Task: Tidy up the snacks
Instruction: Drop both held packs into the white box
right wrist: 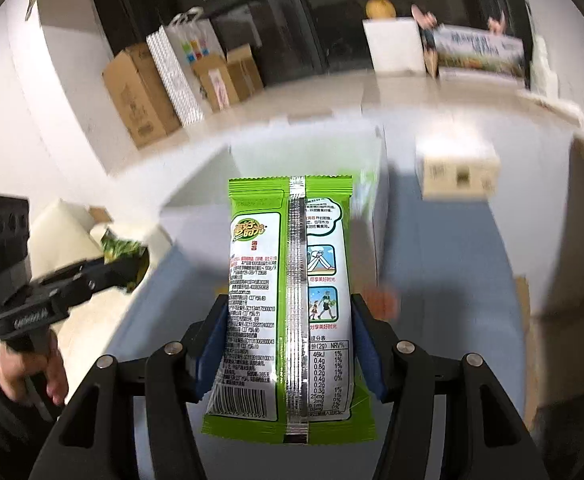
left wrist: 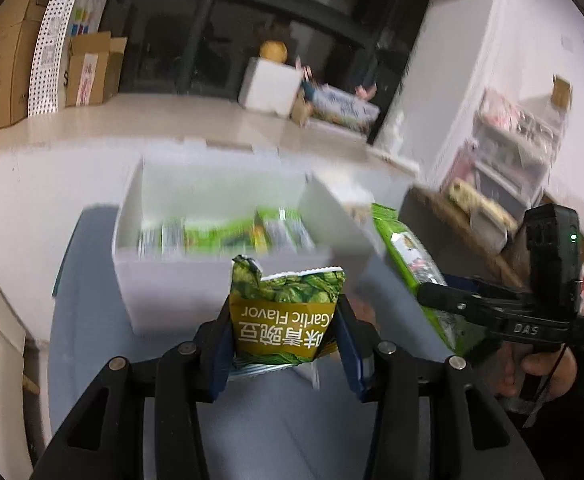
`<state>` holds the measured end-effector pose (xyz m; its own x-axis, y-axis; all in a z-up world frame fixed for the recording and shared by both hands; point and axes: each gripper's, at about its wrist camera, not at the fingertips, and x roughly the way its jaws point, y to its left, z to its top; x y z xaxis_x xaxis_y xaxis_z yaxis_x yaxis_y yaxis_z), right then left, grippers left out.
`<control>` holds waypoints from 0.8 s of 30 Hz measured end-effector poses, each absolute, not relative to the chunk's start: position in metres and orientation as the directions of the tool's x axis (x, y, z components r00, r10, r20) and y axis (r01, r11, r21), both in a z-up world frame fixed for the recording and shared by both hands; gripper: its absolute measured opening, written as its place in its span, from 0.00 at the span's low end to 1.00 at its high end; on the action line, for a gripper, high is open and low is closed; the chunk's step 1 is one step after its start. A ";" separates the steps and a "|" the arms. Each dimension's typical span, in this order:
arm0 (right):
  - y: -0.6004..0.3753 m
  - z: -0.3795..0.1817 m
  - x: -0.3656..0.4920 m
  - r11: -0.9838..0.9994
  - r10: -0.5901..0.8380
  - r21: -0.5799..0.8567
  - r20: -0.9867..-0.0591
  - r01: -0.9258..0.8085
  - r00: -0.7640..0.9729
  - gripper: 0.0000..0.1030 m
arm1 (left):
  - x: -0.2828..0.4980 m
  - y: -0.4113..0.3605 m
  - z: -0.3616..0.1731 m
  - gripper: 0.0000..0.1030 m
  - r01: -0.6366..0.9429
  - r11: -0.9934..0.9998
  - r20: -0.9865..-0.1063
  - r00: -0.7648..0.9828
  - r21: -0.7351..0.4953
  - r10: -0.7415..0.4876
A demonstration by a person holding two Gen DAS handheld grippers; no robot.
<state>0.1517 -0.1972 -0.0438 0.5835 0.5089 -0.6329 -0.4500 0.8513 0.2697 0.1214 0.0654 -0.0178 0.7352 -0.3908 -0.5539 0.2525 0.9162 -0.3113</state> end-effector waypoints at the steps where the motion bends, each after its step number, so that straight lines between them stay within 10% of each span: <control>1: -0.191 -0.035 0.169 0.849 0.514 0.273 -0.627 -0.452 0.586 0.60 | 0.133 0.067 -0.012 0.49 0.250 0.920 -0.549 0.743 -0.302 -0.382; 11: -0.144 -0.013 0.300 0.867 0.490 0.303 -0.655 -0.395 0.575 0.68 | 0.266 0.078 -0.014 0.52 0.181 0.942 -0.622 0.713 -0.281 -0.323; 14: -0.142 -0.019 0.320 0.880 0.469 0.306 -0.684 -0.363 0.559 0.88 | 0.276 0.080 -0.026 1.00 0.122 0.959 -0.655 0.708 -0.255 -0.264; 24: -0.155 -0.019 0.306 0.890 0.451 0.283 -0.669 -0.358 0.591 1.00 | 0.257 0.082 -0.024 1.00 0.132 0.963 -0.642 0.723 -0.235 -0.256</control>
<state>0.3059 -0.1546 -0.0191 0.5911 0.4506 -0.6690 -0.3576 0.8898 0.2834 0.2567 0.0824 -0.0238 0.7229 -0.2560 -0.6418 0.1325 0.9630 -0.2349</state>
